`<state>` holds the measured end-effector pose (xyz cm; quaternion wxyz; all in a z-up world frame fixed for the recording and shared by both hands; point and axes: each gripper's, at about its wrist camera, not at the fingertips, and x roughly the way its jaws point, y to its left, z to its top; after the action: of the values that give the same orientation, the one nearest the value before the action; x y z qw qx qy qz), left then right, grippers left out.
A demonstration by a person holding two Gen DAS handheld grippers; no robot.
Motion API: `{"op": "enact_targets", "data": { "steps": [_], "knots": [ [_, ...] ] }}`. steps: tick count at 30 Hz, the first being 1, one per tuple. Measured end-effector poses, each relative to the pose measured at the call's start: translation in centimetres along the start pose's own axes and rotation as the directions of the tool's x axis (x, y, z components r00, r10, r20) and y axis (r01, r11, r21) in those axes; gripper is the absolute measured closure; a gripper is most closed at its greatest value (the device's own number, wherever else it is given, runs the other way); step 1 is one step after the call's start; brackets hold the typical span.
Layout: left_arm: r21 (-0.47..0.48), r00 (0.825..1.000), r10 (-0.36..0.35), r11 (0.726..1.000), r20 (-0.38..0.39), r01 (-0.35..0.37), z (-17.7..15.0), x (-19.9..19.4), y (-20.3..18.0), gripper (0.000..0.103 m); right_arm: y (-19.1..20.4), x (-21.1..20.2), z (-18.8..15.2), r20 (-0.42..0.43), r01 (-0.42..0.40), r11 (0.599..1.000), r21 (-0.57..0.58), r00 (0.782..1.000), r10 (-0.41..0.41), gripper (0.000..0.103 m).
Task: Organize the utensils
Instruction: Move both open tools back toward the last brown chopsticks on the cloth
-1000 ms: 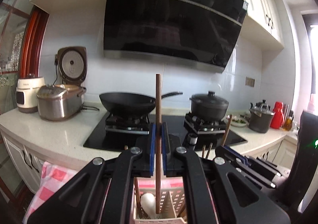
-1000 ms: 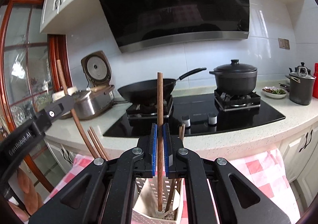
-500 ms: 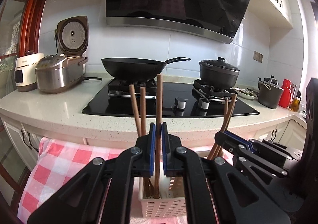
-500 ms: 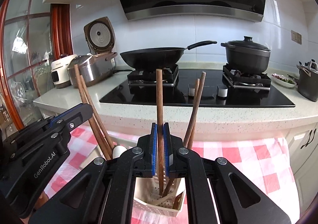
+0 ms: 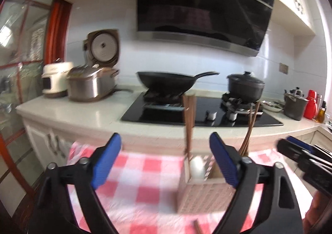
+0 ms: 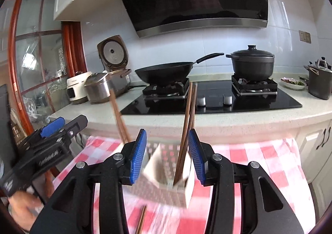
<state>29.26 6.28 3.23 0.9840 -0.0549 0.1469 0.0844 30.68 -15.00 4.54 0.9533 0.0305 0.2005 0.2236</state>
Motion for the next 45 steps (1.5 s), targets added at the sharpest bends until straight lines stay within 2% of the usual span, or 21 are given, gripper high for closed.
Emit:
{"op": "enact_targets", "data": {
  "steps": [3, 6, 14, 18, 28, 33, 41, 45],
  "knots": [
    [-0.043, 0.998, 0.025, 0.999, -0.057, -0.027, -2.1, -1.3, 1.6, 0.011, 0.1, -1.8, -2.3, -0.019, 0.009, 1.0, 0.013, 1.0, -0.009, 0.062],
    [-0.068, 0.997, 0.033, 0.997, -0.069, -0.037, -4.4, -3.2, 2.9, 0.01, 0.5, -3.2, -4.5, -0.025, 0.018, 1.0, 0.006, 1.0, -0.018, 0.062],
    [0.007, 0.993, 0.066, 0.998, -0.094, -0.066, -8.4, -7.6, 3.7, 0.008, 0.6, -4.4, -8.4, -0.089, 0.025, 0.998, 0.05, 0.996, -0.02, 0.062],
    [0.012, 0.991, 0.061, 0.998, -0.12, -0.06, -9.9, -8.8, 3.8, 0.006, 0.9, -4.1, -9.7, -0.113, 0.031, 0.998, 0.058, 0.993, -0.025, 0.062],
    [0.068, 0.976, 0.025, 0.998, -0.217, -0.01, -14.4, -9.1, 2.9, 0.006, 2.3, -2.1, -13.4, -0.235, 0.034, 0.997, 0.062, 0.972, -0.019, 0.062],
    [0.108, 0.972, 0.028, 0.994, -0.234, -0.003, -15.2, -8.8, 2.4, 0.006, 2.7, -1.1, -14.5, -0.293, 0.041, 0.998, 0.051, 0.956, -0.025, 0.062],
    [0.084, 0.967, 0.024, 0.996, -0.253, -0.003, -15.4, -8.6, 3.1, 0.006, 2.7, 0.7, -15.0, -0.351, 0.046, 0.997, 0.054, 0.936, -0.025, 0.062],
    [0.071, 0.97, 0.035, 0.997, -0.241, -0.018, -15.4, -8.8, 3.7, 0.006, 3.1, 1.6, -15.2, -0.369, 0.047, 0.998, 0.043, 0.929, -0.028, 0.071]
  ]
}}
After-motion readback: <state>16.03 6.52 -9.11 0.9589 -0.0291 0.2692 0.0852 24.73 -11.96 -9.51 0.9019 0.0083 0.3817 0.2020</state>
